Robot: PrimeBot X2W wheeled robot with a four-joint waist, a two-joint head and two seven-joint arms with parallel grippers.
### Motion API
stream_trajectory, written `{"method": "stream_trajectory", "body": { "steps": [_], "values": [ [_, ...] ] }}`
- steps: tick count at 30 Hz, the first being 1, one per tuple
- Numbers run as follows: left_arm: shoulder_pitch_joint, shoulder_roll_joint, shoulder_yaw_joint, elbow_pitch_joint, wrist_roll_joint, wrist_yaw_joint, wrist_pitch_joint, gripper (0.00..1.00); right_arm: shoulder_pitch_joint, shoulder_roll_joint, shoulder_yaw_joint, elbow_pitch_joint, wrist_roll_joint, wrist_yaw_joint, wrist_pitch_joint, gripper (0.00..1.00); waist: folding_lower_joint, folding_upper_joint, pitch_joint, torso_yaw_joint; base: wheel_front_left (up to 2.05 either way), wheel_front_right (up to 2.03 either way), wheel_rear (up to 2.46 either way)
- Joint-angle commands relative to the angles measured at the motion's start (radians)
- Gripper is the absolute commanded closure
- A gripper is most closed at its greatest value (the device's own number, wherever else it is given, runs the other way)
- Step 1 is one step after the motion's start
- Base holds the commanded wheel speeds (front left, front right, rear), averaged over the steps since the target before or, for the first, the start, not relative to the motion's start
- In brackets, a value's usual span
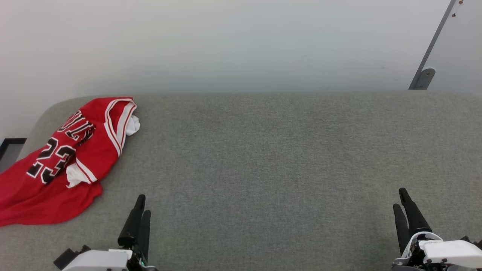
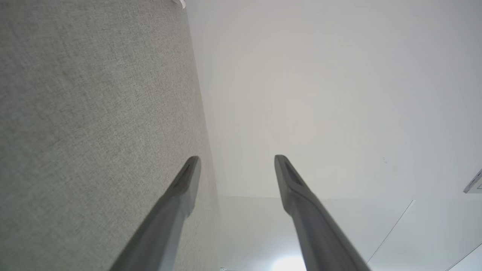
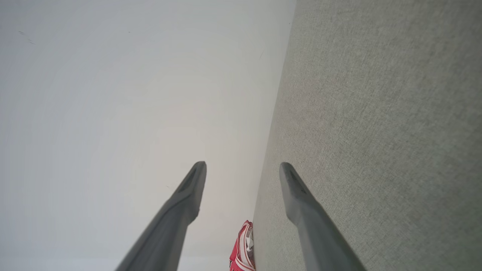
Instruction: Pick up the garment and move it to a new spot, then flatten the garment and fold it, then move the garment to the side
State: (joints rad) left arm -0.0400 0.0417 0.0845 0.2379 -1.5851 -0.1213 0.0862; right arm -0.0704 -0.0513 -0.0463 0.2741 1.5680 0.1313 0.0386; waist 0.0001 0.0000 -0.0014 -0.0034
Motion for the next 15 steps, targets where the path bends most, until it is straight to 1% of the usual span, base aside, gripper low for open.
{"method": "stream_trajectory", "body": {
  "steps": [1, 8, 15],
  "values": [
    [-0.011, 0.011, -0.003, -0.023, 0.014, 0.004, -0.006, 0.00, -0.023, -0.010, 0.010, -0.018, -0.020, 0.000, -0.010, 0.00, -0.0001, 0.0000, 0.000, 0.000, 0.00, 0.00, 0.00],
    [-0.003, 0.035, -0.021, -0.041, 0.081, 0.009, -0.037, 0.00, -0.033, -0.024, 0.033, -0.012, -0.102, 0.000, -0.042, 0.00, -0.0001, 0.0000, -0.003, -0.002, 0.00, 0.00, 0.00],
    [0.002, 0.069, -0.050, -0.045, 0.188, 0.023, -0.084, 0.00, -0.043, -0.030, 0.043, -0.004, -0.236, 0.000, -0.069, 0.00, -0.0001, 0.0000, -0.006, -0.004, 0.00, 0.00, 0.00]
  ]
}}
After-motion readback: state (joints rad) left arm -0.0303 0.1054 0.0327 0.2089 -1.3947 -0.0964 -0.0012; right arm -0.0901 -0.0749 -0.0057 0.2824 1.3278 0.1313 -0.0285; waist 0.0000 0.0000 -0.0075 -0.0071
